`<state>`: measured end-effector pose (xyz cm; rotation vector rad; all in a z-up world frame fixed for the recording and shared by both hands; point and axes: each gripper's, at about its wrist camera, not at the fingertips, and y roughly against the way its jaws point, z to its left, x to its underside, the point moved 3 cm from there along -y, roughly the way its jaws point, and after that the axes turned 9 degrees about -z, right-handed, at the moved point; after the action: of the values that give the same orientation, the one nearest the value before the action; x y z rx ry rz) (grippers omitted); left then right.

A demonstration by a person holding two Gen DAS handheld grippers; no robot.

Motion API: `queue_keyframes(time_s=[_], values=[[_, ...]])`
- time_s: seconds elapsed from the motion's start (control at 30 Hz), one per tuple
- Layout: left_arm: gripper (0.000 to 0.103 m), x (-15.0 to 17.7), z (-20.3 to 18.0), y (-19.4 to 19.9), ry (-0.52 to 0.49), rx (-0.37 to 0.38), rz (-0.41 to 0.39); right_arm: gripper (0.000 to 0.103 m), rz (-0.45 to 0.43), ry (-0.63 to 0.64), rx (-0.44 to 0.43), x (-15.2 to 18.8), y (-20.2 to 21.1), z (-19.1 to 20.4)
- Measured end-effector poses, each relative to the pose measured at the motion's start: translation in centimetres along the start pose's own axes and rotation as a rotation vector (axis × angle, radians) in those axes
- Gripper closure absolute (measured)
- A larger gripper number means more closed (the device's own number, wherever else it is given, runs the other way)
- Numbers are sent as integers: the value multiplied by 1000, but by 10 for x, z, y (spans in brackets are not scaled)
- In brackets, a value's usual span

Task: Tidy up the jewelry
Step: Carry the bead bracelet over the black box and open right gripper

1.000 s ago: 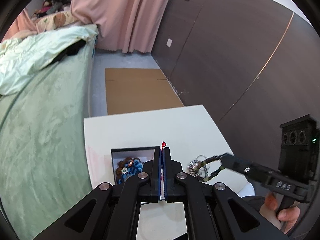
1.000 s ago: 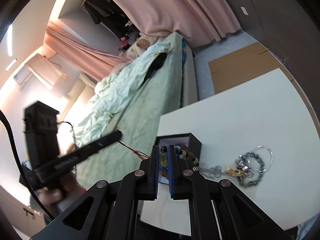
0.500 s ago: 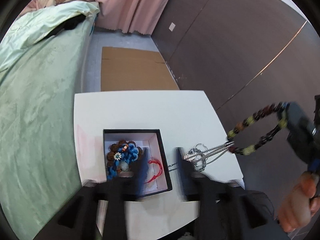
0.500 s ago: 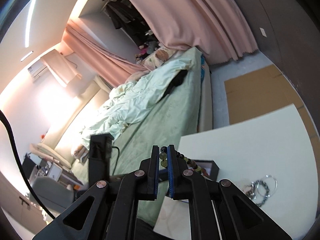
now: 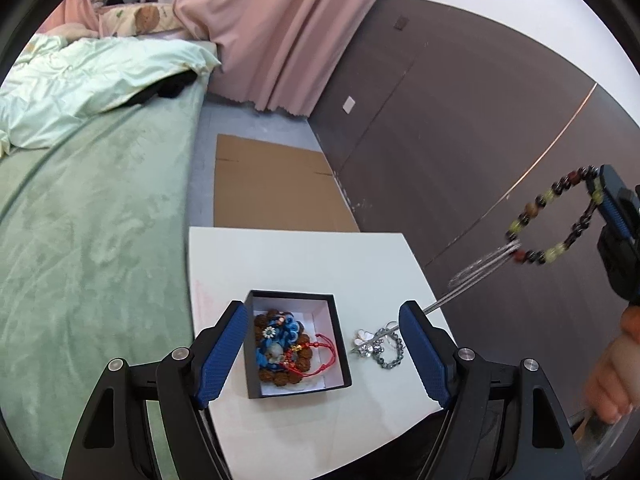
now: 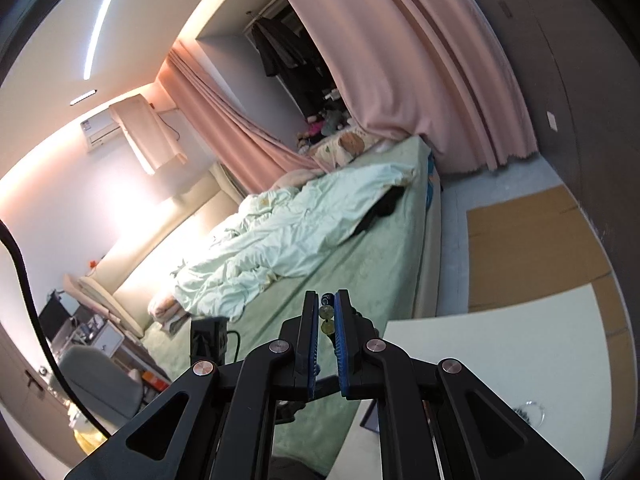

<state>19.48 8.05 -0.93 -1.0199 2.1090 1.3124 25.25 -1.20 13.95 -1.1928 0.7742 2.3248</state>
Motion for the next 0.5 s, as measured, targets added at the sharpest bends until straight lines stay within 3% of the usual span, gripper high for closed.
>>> queue_keyframes(time_s=[0.23, 0.5], values=[[25, -3, 3, 20, 4, -2, -38, 94, -29, 21, 3, -9, 11, 17], [25, 2, 10, 38, -10, -23, -67, 94, 100, 10, 24, 24, -32, 3]])
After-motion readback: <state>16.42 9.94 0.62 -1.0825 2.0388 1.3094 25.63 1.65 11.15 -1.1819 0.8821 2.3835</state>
